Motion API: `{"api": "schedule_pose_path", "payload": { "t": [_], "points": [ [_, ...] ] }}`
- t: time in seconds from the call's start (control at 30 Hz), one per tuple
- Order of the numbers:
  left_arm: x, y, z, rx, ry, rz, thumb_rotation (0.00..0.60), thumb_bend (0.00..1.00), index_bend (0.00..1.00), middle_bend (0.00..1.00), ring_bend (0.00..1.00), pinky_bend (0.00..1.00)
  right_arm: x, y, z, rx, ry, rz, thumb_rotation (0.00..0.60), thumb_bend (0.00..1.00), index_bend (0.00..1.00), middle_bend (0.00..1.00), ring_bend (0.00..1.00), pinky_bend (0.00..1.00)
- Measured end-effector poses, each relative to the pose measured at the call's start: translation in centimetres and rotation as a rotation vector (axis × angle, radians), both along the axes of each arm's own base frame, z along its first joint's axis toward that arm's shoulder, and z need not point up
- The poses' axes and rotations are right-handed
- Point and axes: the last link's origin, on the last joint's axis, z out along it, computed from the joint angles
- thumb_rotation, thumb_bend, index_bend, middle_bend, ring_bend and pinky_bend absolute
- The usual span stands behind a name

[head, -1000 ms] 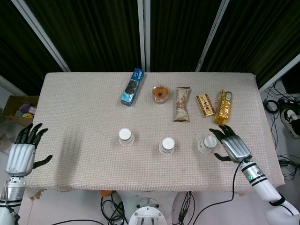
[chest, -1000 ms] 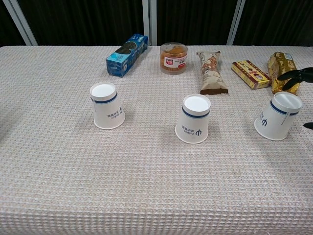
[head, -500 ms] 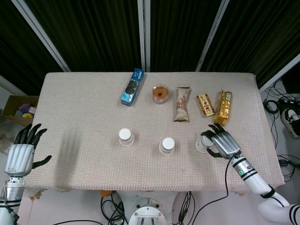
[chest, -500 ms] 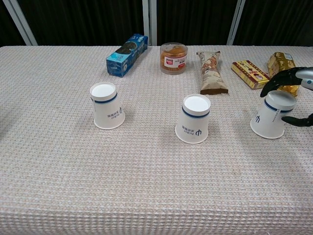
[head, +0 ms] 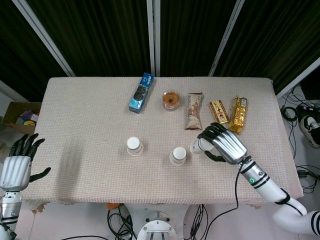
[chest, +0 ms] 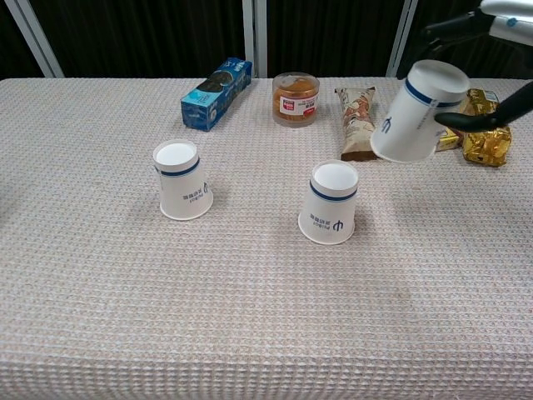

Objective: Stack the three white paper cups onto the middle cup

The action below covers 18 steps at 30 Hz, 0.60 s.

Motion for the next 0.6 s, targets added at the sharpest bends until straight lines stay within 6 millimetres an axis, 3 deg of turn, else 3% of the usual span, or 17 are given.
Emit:
{"api": "schedule_pose_path", "payload": {
  "t": [0.23,0.6],
  "points": [
    [-0.6,-0.3,0.0,0.000,-0.008,0.017,0.600,0.00,0.19,0.10,0.05,0.13,4.0,-0.6,-2.3,0.094,0.040,0.065,0.600,0.36,0.47,0.46,0.23,0.23],
    [-0.7,-0.2,-0.5,-0.020,-0.018,0.010,0.600,0.00,0.19,0.10,0.05,0.13,5.0,-0.6,-4.1,0.115,0.084,0.082,0.600,0.36,0.47,0.44,0.23,0.24]
  ]
}}
